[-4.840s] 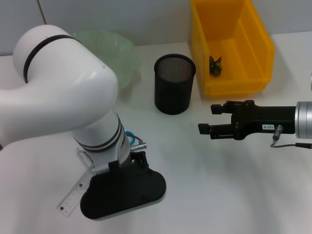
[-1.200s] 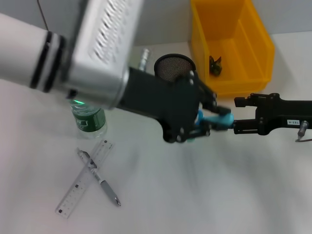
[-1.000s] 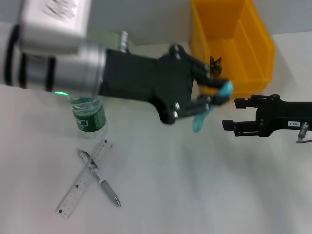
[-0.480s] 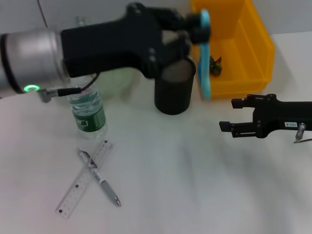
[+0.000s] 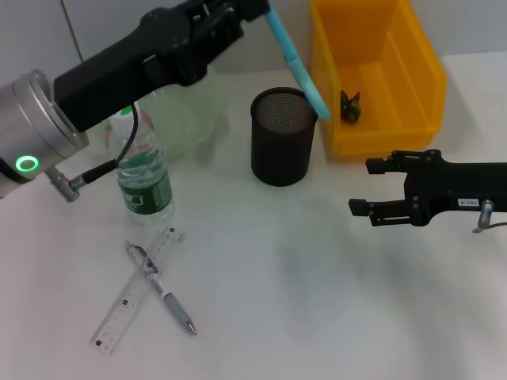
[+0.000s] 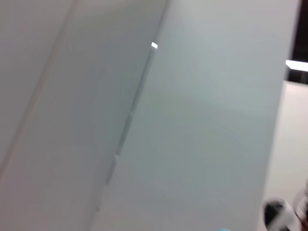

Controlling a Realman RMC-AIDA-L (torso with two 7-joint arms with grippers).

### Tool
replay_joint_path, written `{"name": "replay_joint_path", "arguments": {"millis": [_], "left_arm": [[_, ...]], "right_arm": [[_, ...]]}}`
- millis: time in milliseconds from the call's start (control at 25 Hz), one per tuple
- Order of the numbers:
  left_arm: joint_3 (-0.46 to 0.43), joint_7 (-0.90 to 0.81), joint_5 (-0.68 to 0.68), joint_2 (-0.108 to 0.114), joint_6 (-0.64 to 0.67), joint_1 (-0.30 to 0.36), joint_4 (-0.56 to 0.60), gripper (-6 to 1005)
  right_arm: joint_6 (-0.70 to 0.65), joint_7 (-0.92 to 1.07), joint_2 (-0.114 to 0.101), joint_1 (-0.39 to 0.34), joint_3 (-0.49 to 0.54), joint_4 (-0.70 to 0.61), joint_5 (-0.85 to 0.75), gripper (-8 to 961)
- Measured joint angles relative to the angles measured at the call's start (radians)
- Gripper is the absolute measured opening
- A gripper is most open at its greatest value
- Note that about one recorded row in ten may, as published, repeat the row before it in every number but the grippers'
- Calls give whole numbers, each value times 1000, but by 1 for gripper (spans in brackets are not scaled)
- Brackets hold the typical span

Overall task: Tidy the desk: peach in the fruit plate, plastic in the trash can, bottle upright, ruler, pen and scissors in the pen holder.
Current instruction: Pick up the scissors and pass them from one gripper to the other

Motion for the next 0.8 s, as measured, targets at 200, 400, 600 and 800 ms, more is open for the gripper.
{"name": "replay_joint_path", "arguments": {"millis": [200, 400, 600, 800], "left_arm": [[64, -1, -131, 1, -46, 35, -29, 190], [128, 7, -275, 0, -42, 41, -97, 190], [211, 15, -404, -2, -40, 33, -160, 190], [282, 4, -528, -2, -53, 30, -206, 190]], "right_arm": [[-19, -24, 6, 1, 6, -9, 1, 811], [-25, -69, 12, -4, 16, -6, 31, 811], [-41, -107, 13, -11, 17, 5, 62, 811], [-49, -118, 13, -19, 17, 7, 63, 811]]}}
